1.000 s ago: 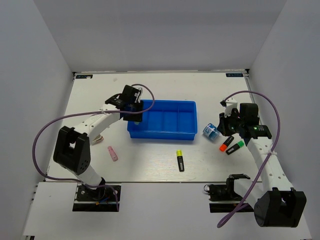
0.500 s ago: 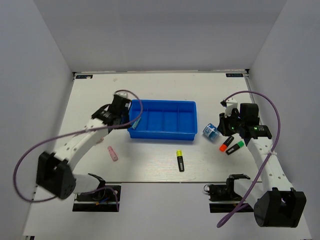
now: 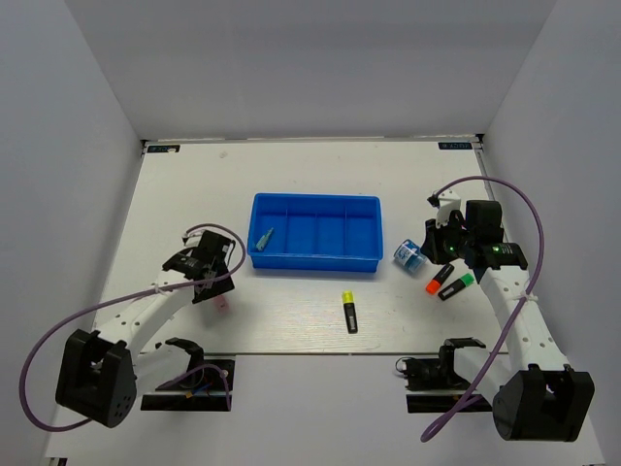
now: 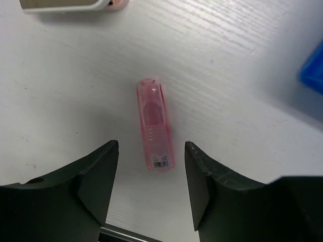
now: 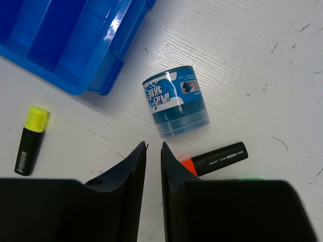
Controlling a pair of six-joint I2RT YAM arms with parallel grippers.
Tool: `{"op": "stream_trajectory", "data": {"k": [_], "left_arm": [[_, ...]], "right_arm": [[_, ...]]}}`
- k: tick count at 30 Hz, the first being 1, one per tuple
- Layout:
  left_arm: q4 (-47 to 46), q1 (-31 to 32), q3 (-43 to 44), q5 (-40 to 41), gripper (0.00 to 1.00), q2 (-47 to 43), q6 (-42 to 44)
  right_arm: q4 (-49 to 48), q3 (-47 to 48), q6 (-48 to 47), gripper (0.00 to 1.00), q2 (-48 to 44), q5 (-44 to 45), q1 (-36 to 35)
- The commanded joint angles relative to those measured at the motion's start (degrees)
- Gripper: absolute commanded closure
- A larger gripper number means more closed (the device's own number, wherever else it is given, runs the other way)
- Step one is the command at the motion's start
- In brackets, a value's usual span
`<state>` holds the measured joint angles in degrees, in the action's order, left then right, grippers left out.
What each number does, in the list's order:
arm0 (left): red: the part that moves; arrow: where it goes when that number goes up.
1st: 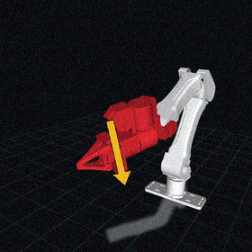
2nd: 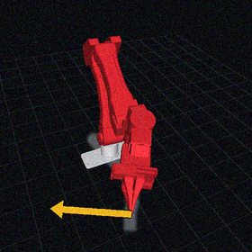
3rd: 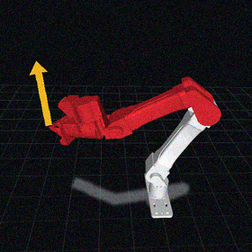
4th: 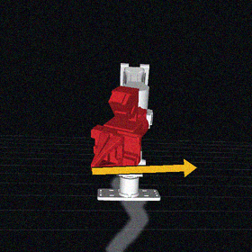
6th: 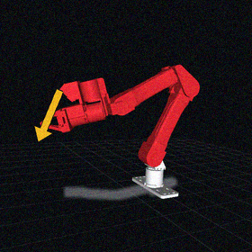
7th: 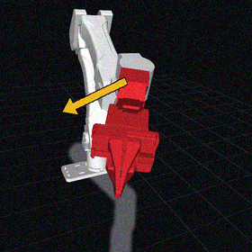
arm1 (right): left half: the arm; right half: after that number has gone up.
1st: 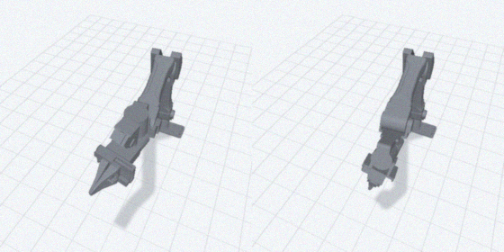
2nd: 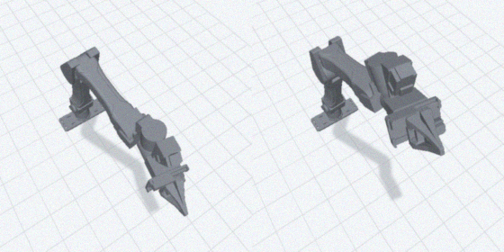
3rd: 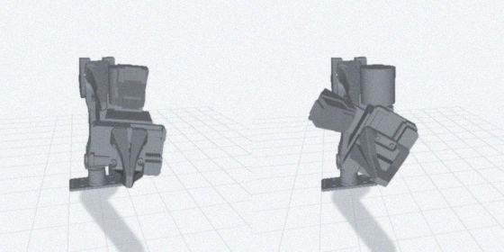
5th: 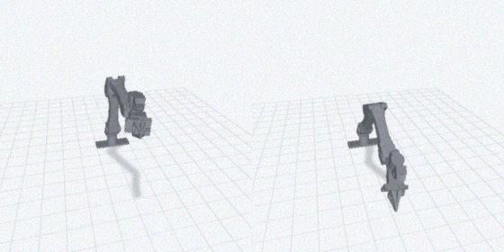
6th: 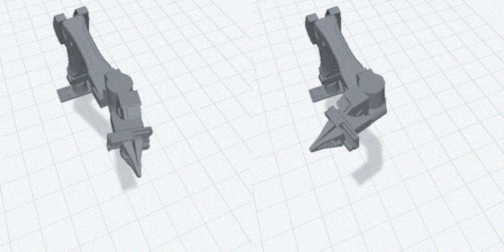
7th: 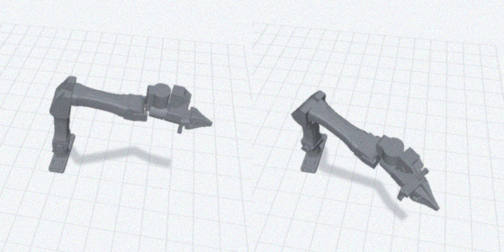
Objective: Sort the stationery into containers
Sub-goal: Pick up the stationery from the center of the board.
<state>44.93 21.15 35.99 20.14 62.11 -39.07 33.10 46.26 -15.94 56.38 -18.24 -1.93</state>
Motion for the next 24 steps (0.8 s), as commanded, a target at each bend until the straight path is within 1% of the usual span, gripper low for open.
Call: {"op": "stream_trajectory", "data": {"k": [1, 4, 11, 14, 17, 18, 20, 21, 23, 24], "left_arm": [[-2.8, -0.1, -0.7, 0.0, 0.34, 1.8, -2.9], [-3.1, -0.1, -1.3, 1.0, 0.34, 3.9, -3.6], [-8.0, -0.2, -5.3, -0.4, 0.36, 7.3, -4.6], [-10.8, -0.1, -6.6, -1.3, 0.4, 8.5, -5.5], [-12.8, -0.2, -7.9, -1.8, 0.54, 9.2, -6.0], [-13.4, -0.1, -8.3, -1.8, 0.66, 9.4, -6.1], [-13.4, -0.1, -8.7, -1.9, 0.75, 9.7, -6.5], [-13.5, -0.2, -9.0, -1.8, 0.82, 9.7, -6.4], [-13.6, -0.2, -9.7, -1.9, 0.85, 8.7, -6.4], [-13.4, -0.2, -9.9, -1.9, 0.89, 8.6, -6.4]], "right_arm": [[-0.1, 0.1, -0.6, 0.78, -1.0, -1.1, 0.3], [-0.2, 0.2, -0.5, 0.78, -0.8, -0.9, 0.2], [-0.2, 0.2, -0.5, 0.78, -0.7, -0.7, 0.3], [-0.2, 0.2, -0.5, 0.78, -0.7, -0.7, 0.3], [-0.2, 0.1, -0.6, 0.78, -0.7, -0.7, 0.3], [-0.1, 0.2, -0.5, 0.78, -0.7, -0.7, 0.3], [-0.1, 0.2, -0.4, 0.78, -0.9, -0.5, 0.4], [-0.1, 0.1, -0.5, 0.78, -0.4, -0.5, 0.4], [-0.1, 0.2, -0.4, 0.78, -1.1, -0.5, 0.4], [-0.1, 0.3, -0.4, 0.78, -1.0, -0.5, 0.4]]}}
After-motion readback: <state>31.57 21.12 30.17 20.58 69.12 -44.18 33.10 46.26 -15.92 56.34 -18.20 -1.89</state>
